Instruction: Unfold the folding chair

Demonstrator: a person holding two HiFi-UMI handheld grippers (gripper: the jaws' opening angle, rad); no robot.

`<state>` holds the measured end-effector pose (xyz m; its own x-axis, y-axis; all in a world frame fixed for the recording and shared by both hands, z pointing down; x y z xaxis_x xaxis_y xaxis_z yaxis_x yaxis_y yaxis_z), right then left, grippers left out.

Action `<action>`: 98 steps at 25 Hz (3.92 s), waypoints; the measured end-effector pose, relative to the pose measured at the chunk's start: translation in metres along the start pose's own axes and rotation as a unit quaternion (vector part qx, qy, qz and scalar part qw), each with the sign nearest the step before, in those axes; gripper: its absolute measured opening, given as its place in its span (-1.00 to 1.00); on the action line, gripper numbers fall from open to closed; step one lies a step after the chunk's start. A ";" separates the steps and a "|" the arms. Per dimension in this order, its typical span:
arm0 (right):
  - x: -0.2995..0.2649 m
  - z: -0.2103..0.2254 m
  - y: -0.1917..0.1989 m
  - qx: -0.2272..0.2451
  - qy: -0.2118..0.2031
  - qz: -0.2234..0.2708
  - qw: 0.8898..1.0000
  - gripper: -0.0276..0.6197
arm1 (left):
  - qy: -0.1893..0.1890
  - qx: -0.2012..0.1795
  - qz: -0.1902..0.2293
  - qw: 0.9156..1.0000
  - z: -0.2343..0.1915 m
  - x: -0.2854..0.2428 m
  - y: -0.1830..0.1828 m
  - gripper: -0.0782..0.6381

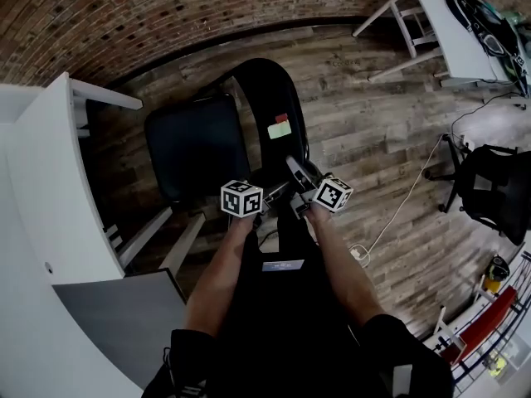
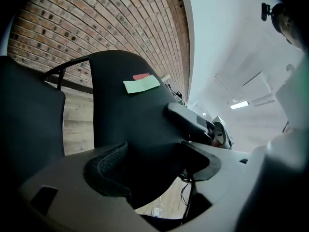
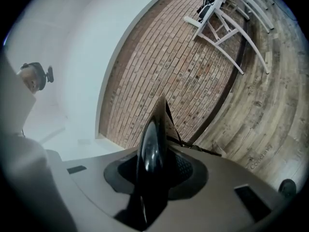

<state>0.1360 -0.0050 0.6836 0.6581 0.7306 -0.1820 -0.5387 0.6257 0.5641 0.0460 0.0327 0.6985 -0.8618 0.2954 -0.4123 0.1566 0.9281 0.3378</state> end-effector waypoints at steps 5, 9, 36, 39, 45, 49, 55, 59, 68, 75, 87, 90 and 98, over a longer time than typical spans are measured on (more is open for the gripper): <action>-0.010 -0.013 0.012 0.001 -0.005 -0.015 1.000 -0.56 | -0.003 0.007 0.005 1.000 -0.006 0.018 0.001 0.26; -0.012 -0.020 0.012 0.010 0.005 -0.029 1.000 -0.56 | -0.005 0.021 0.011 1.000 -0.004 0.024 0.001 0.26; -0.046 -0.065 0.043 0.062 0.013 -0.081 0.995 -0.55 | 0.008 0.074 0.029 0.997 -0.027 0.079 0.003 0.25; -0.055 -0.074 0.051 0.062 0.011 -0.088 0.994 -0.55 | 0.016 0.082 0.032 0.996 -0.032 0.088 0.003 0.25; -0.060 -0.086 0.060 0.100 0.010 -0.106 0.989 -0.55 | 0.023 0.084 0.031 0.996 -0.035 0.097 0.007 0.25; -0.060 -0.084 0.058 0.106 0.021 -0.099 0.989 -0.55 | 0.028 0.088 0.038 0.995 -0.035 0.095 0.006 0.24; -0.048 -0.080 0.056 0.114 0.042 -0.081 0.989 -0.57 | 0.042 0.077 0.008 0.996 -0.030 0.086 0.009 0.24; -0.033 -0.077 0.055 0.110 0.063 -0.059 0.990 -0.58 | 0.054 0.064 -0.024 0.996 -0.024 0.078 0.015 0.24; -0.023 -0.069 0.054 0.085 0.060 -0.055 0.993 -0.57 | 0.060 0.049 -0.043 0.996 -0.023 0.072 0.019 0.24; -0.014 -0.070 0.040 0.116 0.076 -0.105 0.985 -0.57 | 0.055 0.052 -0.007 0.997 -0.018 0.081 0.012 0.24; -0.015 -0.072 0.037 0.065 0.028 -0.230 0.971 -0.57 | 0.012 0.058 0.117 0.991 0.031 0.111 0.007 0.24; -0.009 -0.076 0.037 0.065 0.011 -0.253 0.965 -0.56 | 0.000 0.078 0.141 0.987 0.042 0.107 0.019 0.24; 0.007 -0.077 0.029 0.054 -0.112 -0.236 0.964 -0.43 | 0.015 0.122 0.195 0.973 0.087 0.111 0.044 0.24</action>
<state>0.0843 0.0392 0.6363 0.9198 0.2862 -0.2685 -0.1004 0.8330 0.5440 -0.0008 0.1265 0.5937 -0.7276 0.6322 -0.2664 0.5811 0.7743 0.2506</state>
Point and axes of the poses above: the fingertips, and each gripper's own axes: x backward along the fingers, z to its right, y out of its underside, the point moved 4 cm from there along x, backward along the fingers, and after that the axes turned 9 degrees about x, right-handed, at the moved point
